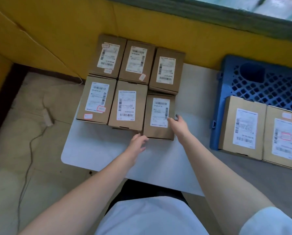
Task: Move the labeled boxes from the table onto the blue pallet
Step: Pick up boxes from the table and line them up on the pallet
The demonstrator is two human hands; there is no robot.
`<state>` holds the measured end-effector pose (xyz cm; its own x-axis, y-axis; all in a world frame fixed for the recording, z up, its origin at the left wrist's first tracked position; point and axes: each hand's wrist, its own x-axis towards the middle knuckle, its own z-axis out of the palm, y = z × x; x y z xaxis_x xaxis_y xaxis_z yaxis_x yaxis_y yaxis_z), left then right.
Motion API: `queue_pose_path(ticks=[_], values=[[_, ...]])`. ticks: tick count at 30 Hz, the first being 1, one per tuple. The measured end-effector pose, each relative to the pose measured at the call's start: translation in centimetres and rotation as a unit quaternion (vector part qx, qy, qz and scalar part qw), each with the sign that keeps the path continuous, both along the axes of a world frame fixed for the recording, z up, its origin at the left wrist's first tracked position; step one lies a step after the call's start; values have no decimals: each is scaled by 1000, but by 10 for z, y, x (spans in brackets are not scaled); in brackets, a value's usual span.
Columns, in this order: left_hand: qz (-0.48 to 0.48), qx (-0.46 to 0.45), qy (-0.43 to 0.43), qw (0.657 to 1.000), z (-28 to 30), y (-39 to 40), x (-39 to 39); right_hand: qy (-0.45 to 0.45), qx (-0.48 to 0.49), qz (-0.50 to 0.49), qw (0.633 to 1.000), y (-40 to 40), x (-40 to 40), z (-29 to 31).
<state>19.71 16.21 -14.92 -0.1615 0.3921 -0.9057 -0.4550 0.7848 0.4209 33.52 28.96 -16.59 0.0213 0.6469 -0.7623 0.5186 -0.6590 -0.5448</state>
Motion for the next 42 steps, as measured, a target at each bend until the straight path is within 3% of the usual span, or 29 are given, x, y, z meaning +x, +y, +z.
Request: queue_pose_path(ticks=[3,7,10,13,19,24,31,37,42], values=[[-1,2,-6,1000,5,-1,-2,13,-34,-9,999,-1,11,-2],[-114,19,7,993,28,3,4,68,-45,-12,997,0,28,17],[-191,50,81,977,45,12,13,87,5,-14,996,2,46,47],[-175,116,158,965,69,28,22,105,69,-27,992,-1,70,85],[-223,262,161,925,120,55,81,132,177,-114,969,-16,152,137],[-276,324,146,893,152,61,164,129,239,-187,944,-36,249,158],[-301,349,119,879,155,55,337,170,301,-266,900,-72,422,165],[-330,330,75,881,156,48,483,155,322,-262,896,-101,559,168],[-348,307,68,883,158,67,550,159,304,-283,896,-91,625,157]])
